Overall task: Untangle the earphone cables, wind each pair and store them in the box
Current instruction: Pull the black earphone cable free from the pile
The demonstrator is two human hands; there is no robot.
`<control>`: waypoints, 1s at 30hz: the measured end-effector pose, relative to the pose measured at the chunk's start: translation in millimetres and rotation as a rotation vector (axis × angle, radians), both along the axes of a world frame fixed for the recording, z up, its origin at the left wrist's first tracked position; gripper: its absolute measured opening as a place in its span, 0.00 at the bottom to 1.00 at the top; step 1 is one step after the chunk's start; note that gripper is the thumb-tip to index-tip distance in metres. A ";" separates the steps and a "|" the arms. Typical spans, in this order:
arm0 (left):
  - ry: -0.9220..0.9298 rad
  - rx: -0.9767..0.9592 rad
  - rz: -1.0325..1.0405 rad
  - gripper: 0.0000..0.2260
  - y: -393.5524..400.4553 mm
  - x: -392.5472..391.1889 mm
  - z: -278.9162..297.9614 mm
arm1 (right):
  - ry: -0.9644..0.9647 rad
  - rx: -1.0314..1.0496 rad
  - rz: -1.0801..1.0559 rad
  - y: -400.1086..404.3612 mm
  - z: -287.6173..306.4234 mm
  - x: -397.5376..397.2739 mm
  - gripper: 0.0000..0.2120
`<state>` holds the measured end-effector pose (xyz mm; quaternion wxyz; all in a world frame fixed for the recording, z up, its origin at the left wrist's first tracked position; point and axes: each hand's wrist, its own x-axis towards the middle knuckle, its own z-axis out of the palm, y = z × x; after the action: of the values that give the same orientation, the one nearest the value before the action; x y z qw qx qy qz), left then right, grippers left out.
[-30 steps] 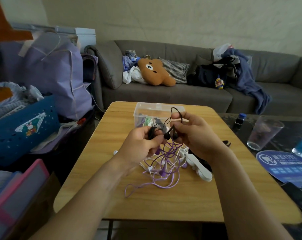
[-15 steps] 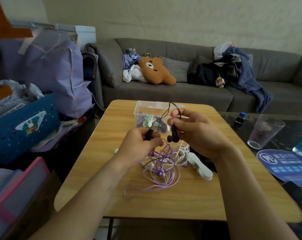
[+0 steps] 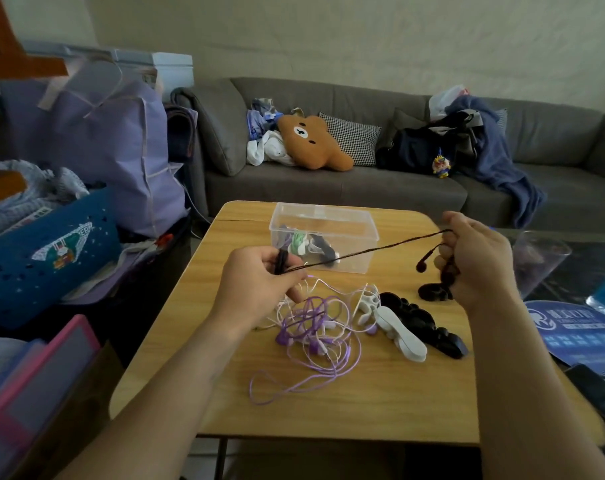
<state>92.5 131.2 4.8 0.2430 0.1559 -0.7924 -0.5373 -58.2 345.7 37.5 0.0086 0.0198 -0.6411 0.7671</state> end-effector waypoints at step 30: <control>0.051 0.787 -0.402 0.18 16.6 4.9 20.2 | 0.565 0.487 0.764 -61.6 11.0 57.0 0.08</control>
<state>97.3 147.8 24.9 0.0755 0.0661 -0.5358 -0.8383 -1.2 284.1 48.4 -0.1037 0.4591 -0.7203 0.5095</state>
